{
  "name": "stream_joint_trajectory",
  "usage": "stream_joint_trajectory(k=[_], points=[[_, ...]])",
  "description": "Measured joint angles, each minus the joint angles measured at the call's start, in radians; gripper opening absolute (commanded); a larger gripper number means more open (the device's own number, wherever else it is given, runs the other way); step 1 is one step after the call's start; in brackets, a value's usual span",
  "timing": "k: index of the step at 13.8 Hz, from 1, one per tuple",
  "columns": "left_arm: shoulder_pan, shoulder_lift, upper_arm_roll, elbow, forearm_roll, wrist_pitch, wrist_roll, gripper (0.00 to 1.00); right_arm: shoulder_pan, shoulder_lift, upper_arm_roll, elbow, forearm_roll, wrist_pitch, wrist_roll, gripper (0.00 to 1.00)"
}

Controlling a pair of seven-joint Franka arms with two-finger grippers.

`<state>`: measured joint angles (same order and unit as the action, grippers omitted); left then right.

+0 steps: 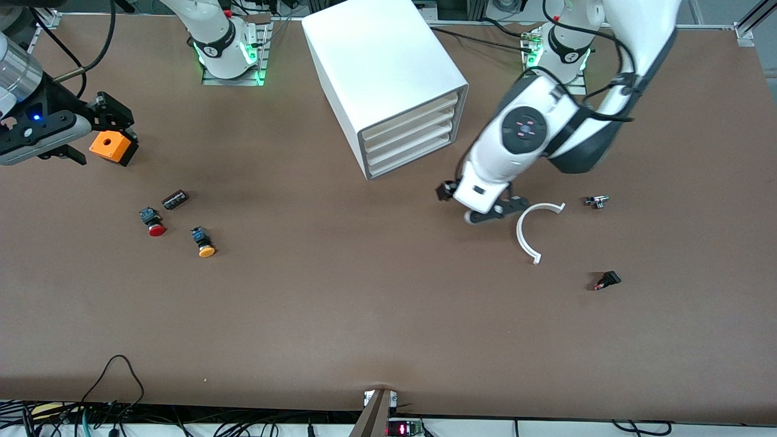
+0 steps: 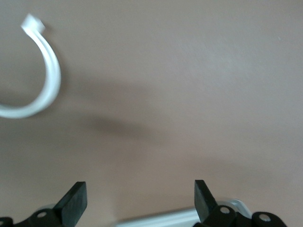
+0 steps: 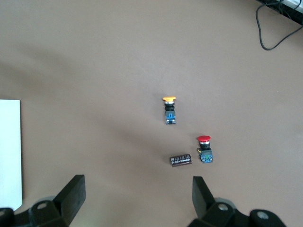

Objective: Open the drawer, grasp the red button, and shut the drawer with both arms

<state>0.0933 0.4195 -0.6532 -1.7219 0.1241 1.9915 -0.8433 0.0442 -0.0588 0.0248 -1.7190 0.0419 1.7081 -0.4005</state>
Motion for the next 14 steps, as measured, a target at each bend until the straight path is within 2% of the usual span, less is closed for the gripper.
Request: stream_joint_trajectory(k=[3,7,9,14], points=[[-0.047,-0.079,0.192,0.001,-0.108,-0.047,0.250,1.00,0.017,0.031,-0.022,0.031,0.000,0.000,0.000,1.00],[-0.044,-0.178,0.354,0.002,-0.148,-0.176,0.470,1.00,0.018,0.058,-0.027,0.059,0.000,-0.001,0.000,1.00],[-0.030,-0.216,0.405,0.002,-0.149,-0.223,0.544,1.00,0.019,0.061,-0.028,0.063,-0.003,-0.002,0.000,1.00],[0.010,-0.328,0.468,-0.002,-0.149,-0.339,0.648,1.00,0.019,0.070,-0.035,0.064,-0.018,-0.011,0.000,1.00]])
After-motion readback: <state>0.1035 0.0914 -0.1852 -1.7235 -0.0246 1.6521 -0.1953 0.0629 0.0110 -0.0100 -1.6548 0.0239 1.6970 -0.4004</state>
